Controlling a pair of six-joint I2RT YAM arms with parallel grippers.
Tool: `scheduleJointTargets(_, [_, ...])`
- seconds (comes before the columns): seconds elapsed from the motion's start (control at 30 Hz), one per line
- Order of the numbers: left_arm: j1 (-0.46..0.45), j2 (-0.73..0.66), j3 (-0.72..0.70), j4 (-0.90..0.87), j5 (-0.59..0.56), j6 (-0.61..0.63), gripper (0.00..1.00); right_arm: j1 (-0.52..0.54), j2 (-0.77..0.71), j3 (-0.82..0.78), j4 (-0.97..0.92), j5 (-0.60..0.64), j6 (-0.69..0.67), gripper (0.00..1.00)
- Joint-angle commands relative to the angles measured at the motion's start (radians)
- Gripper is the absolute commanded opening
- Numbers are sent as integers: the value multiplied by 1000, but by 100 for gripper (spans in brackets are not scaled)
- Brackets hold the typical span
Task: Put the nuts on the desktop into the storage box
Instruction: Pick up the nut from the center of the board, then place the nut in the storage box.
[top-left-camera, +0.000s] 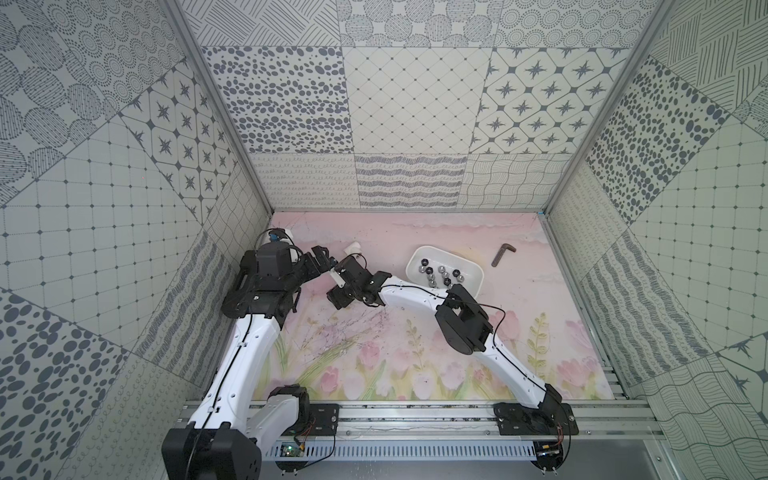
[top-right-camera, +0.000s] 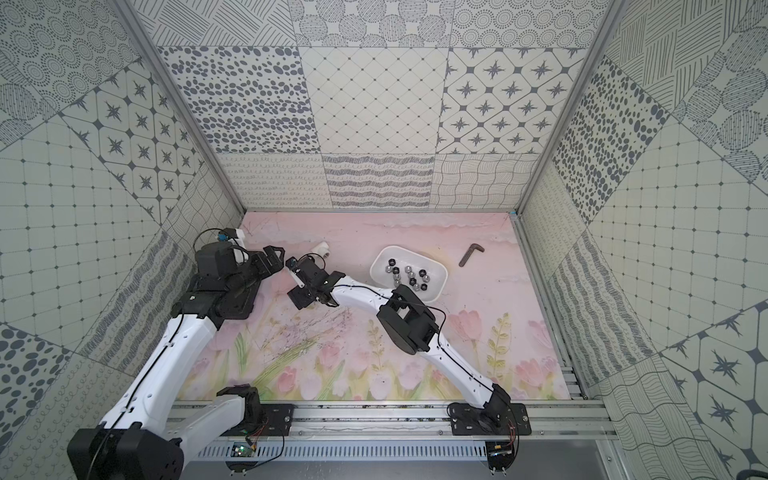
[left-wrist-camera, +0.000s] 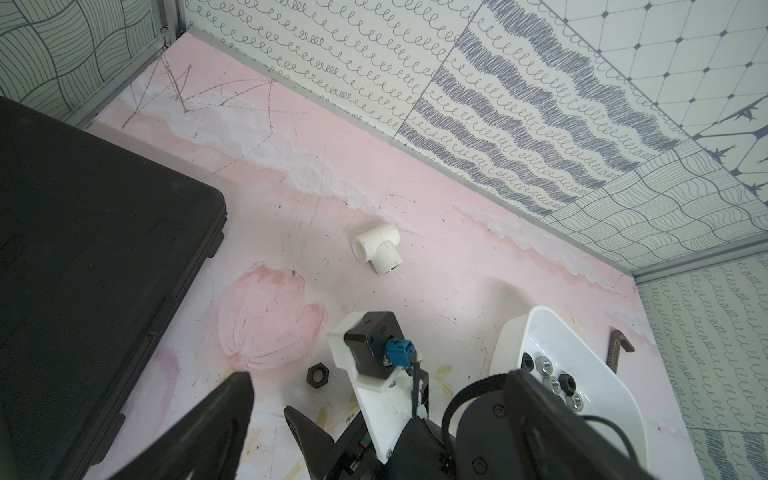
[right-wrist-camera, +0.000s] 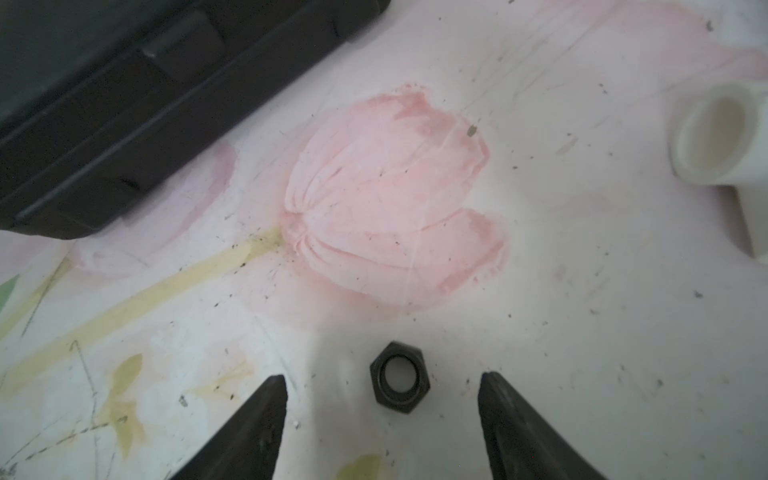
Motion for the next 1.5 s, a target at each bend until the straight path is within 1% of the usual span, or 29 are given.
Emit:
scheduleJointTargets(0.0, [1, 2, -6, 43, 1, 3, 99, 7, 42, 33, -23, 13, -16, 70])
scheduleJointTargets(0.1, [2, 0, -7, 41, 2, 2, 99, 11, 62, 53, -39, 22, -22, 61])
scheduleJointTargets(0.2, [2, -1, -7, 37, 2, 3, 99, 12, 81, 80, -65, 31, -25, 47])
scheduleJointTargets(0.3, [2, -5, -6, 35, 1, 3, 99, 14, 74, 69, -68, 38, -26, 33])
scheduleJointTargets(0.4, [2, -5, -7, 34, 1, 3, 99, 14, 41, 33, -57, 52, -32, 25])
scheduleJointTargets(0.43, [2, -6, -7, 36, 1, 3, 99, 14, 19, 5, -38, 57, -35, 23])
scheduleJointTargets(0.57, [2, -6, -9, 35, 0, 3, 99, 5, -145, -211, 121, 74, -32, 21])
scheduleJointTargets(0.73, [2, -5, -7, 35, 1, 3, 99, -57, -434, -540, 318, 67, 41, 21])
scheduleJointTargets(0.83, [1, -7, -8, 37, 1, 3, 99, -115, -609, -730, 389, 89, 83, 22])
scheduleJointTargets(0.93, [2, -8, -10, 40, 3, 0, 99, -186, -751, -865, 383, 128, 107, 22])
scheduleJointTargets(1.1, [-4, -19, -12, 38, 4, 0, 99, -294, -909, -1007, 339, 176, 88, 22])
scheduleJointTargets(1.2, [-6, -16, -10, 40, 5, 0, 99, -344, -968, -1050, 310, 182, 80, 22])
scheduleJointTargets(1.33, [-6, -13, -7, 37, 1, 2, 99, -386, -985, -1071, 289, 187, 67, 22])
scheduleJointTargets(1.47, [-6, -14, -5, 34, 2, 3, 99, -407, -956, -1058, 270, 191, 62, 22])
